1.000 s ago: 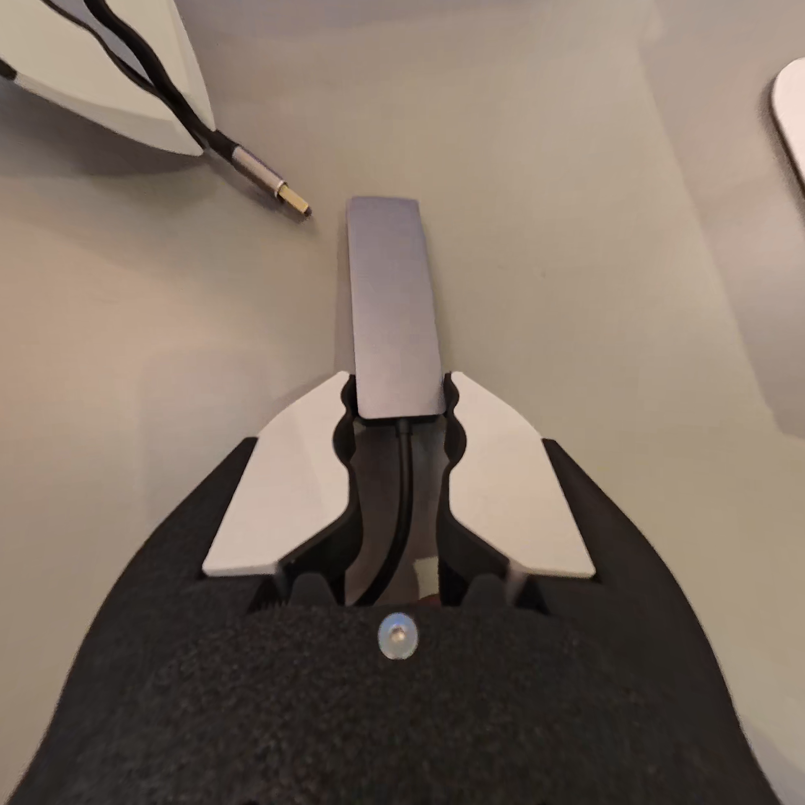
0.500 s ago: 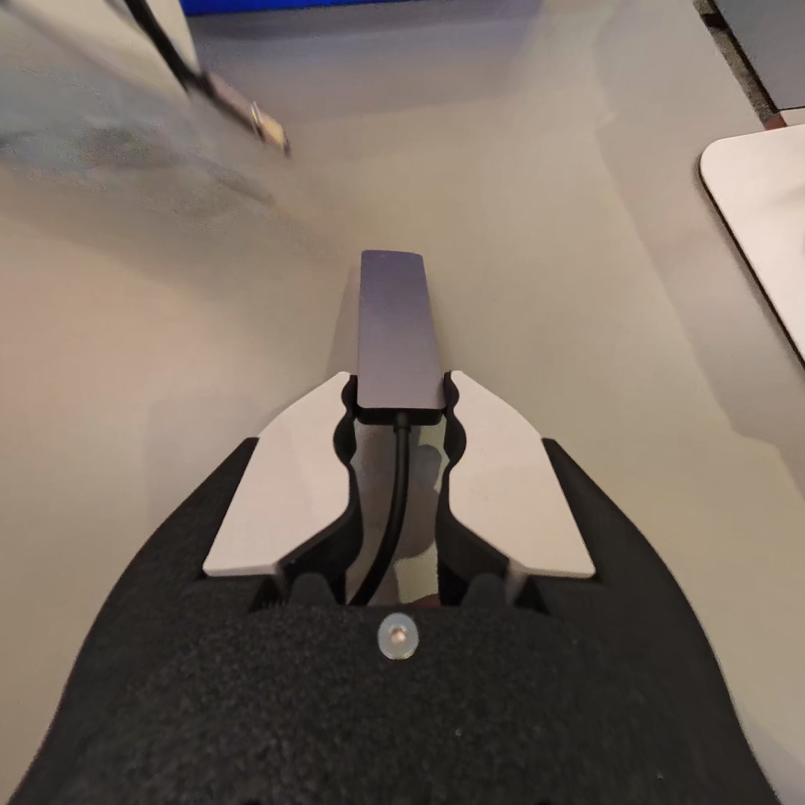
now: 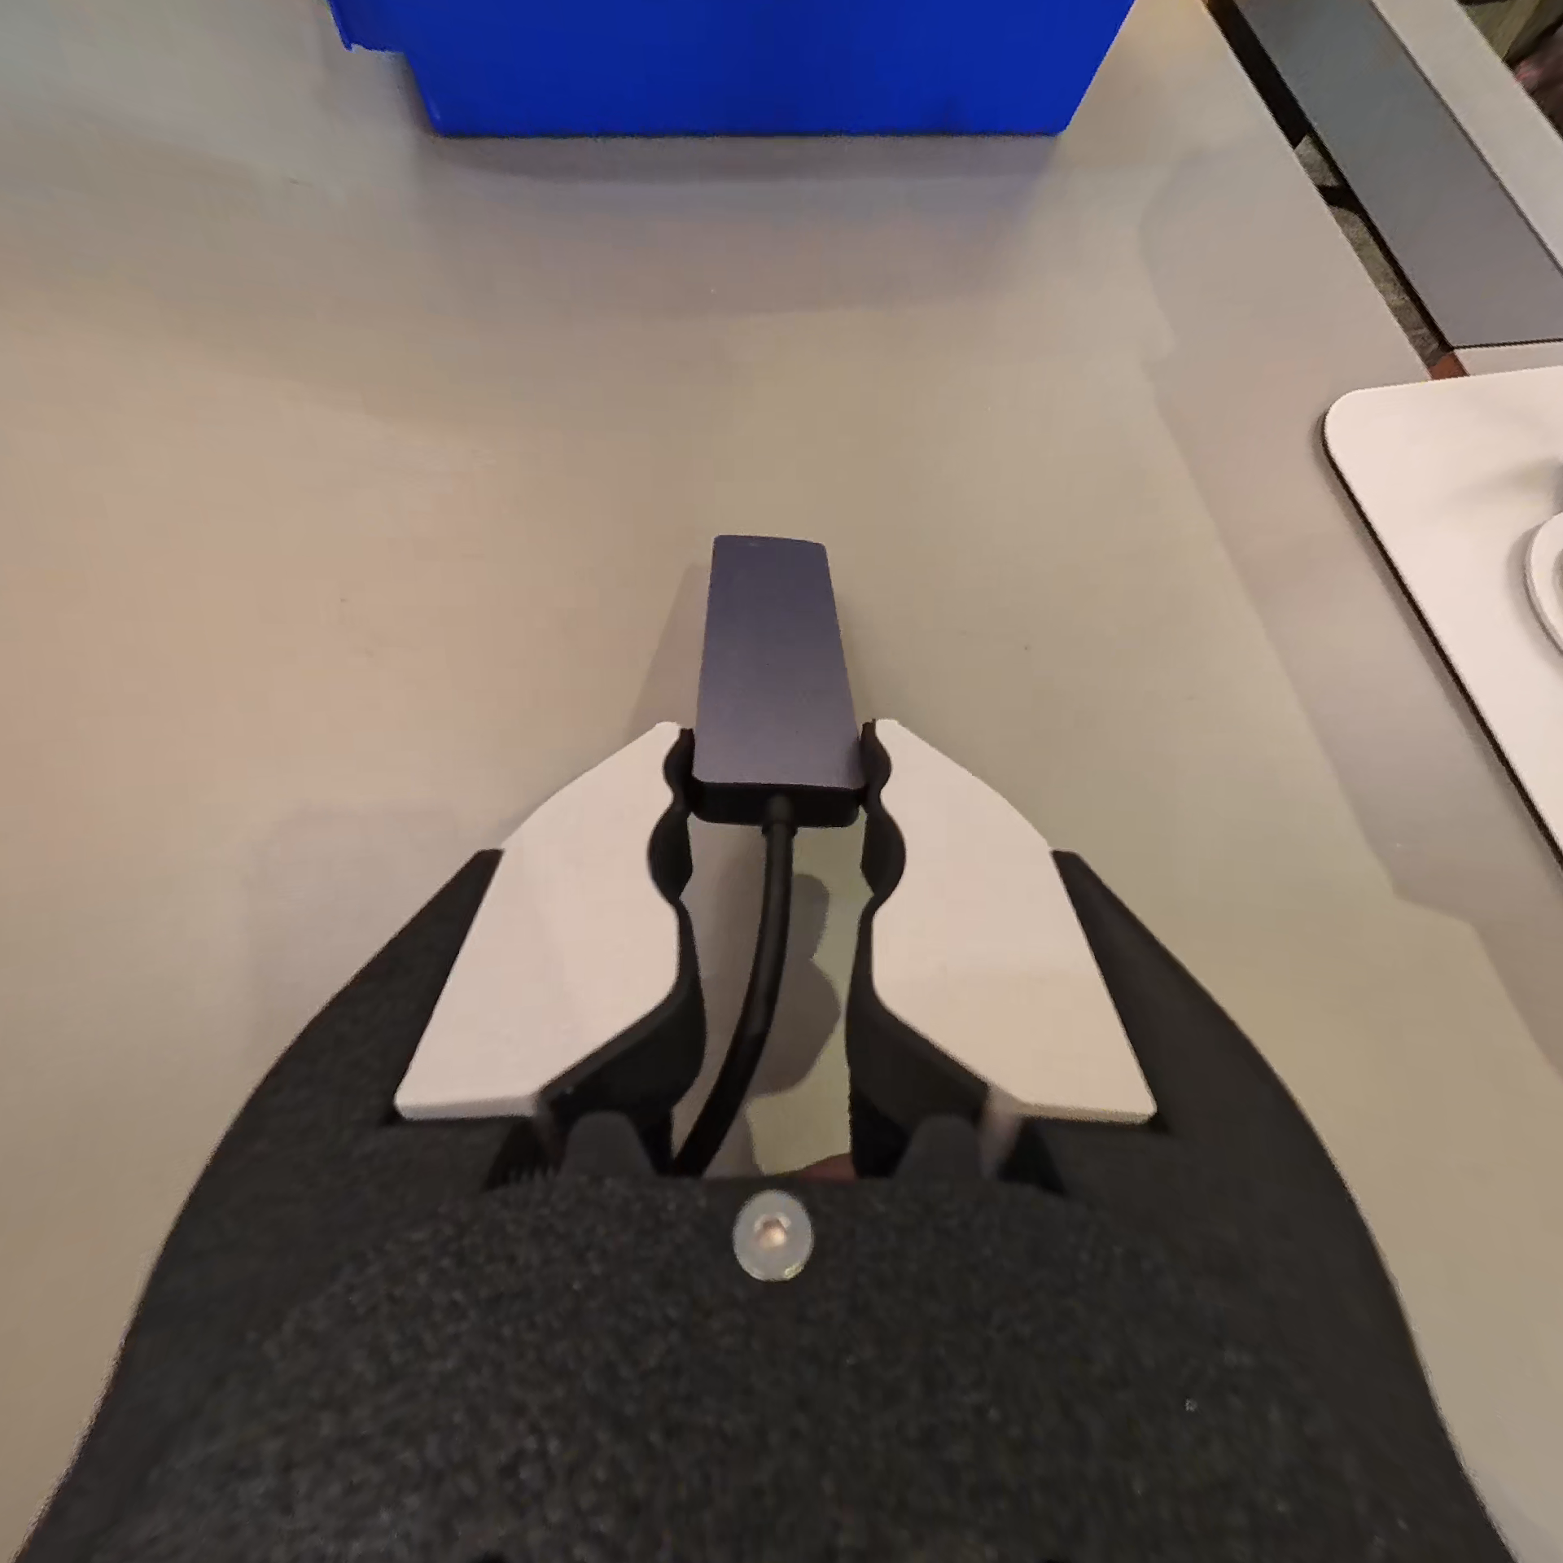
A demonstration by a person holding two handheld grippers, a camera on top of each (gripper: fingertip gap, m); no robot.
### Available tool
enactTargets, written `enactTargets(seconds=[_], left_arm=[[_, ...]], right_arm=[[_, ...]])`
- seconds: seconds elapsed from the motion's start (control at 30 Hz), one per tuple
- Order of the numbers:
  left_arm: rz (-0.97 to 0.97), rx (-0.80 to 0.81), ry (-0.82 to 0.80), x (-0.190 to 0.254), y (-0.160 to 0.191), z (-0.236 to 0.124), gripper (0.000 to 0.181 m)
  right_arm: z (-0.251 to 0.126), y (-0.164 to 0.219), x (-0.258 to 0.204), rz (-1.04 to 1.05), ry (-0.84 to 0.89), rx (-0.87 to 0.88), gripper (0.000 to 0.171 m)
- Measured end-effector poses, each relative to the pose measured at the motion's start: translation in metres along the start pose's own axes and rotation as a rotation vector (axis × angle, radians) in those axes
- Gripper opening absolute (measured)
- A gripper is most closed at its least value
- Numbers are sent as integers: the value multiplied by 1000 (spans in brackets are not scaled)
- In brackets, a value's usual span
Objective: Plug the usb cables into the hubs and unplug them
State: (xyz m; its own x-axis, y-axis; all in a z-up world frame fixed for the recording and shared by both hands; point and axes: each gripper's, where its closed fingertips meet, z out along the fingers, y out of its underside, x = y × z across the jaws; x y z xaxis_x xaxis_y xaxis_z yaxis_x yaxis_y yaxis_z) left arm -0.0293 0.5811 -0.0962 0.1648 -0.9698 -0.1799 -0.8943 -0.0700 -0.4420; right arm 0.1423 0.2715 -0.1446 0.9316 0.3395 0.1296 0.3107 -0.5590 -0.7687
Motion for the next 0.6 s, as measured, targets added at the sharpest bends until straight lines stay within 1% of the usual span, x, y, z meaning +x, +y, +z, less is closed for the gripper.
enactTargets(seconds=[0.07, 0.17, 0.23, 0.33, 0.43, 0.53, 0.6], left_arm=[[6, -56, -12, -3, 3, 26, 4], [-13, -83, 19, -3, 5, 50, 4], [-6, -98, 20, -4, 10, 62, 4], [-22, -58, 63, 1, 10, 71, 6], [-18, -9, 84, 5, 10, 61, 35], [20, 82, 60, 12, 3, 26, 59], [68, 189, 55, 27, -10, -9, 62]], right_arm=[[-1, -3, 3, 7, 9, 26, 37], [-2, -7, 5, 25, 13, 59, 37], [-2, -8, 5, 21, 15, 62, 37], [-3, -9, 5, 19, 14, 67, 37], [-4, -11, 4, 23, 3, 82, 37], [-7, -17, 1, 30, -19, 113, 37], [-9, -22, -3, 25, -34, 137, 37]])
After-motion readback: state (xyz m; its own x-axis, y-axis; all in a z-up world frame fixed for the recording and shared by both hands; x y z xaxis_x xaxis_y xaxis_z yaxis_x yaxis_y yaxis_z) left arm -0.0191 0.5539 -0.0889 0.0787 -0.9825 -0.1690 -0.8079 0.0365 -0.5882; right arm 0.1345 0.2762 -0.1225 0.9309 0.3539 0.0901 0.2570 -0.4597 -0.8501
